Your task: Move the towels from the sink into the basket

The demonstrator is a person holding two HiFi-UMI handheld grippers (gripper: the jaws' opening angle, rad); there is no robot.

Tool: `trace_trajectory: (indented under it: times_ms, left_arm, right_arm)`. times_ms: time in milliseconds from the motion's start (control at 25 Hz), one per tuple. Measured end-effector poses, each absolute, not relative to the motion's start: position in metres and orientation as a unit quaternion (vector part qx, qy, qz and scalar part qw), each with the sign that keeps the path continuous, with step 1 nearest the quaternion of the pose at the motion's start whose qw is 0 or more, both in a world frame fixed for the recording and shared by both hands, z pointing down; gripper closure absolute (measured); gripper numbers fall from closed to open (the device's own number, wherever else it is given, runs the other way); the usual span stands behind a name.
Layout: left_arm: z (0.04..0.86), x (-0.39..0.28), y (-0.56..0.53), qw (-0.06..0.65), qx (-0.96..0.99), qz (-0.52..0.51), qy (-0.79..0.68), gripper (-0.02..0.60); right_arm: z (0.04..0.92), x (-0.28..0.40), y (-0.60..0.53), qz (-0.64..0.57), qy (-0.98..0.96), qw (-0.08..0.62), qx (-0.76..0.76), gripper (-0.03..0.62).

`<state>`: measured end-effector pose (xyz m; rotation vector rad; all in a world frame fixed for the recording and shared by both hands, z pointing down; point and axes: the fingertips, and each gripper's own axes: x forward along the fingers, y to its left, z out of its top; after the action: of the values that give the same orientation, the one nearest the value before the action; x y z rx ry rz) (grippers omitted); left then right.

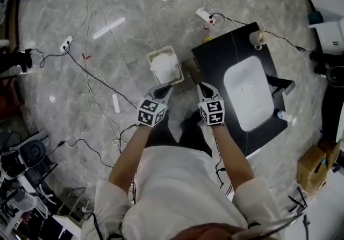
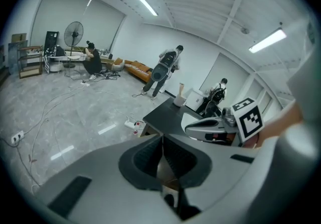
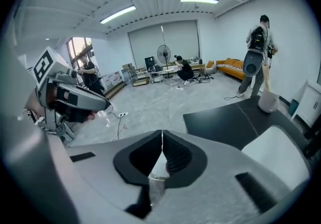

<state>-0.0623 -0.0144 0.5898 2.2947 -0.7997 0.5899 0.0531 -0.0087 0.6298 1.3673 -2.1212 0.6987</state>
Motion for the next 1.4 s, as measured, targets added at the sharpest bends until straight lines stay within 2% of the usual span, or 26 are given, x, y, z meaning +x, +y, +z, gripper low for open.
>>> trace_trajectory:
  times_ms: [600, 1040, 1400]
  left_arm:
    - [0.412, 0.016, 0.018, 0.225, 0.926, 0.164, -0.253, 0.572]
    - [0.327, 0.048, 0.043, 0.162, 0.949, 0.105, -0.248, 0.572]
    - [0.304, 0.060, 0.045, 0.133, 0.956, 0.101, -0.241, 0.572]
  right_arm:
    - [0.412, 0.150, 0.040, 0.171, -0.787, 0.159, 0.571, 0.599]
    - [0.325, 0.206, 0.096, 0.127, -0.758, 0.098, 0.632, 0.598]
    - [0.305, 0.243, 0.121, 0.108, -0.726, 0.089, 0.673, 0.599]
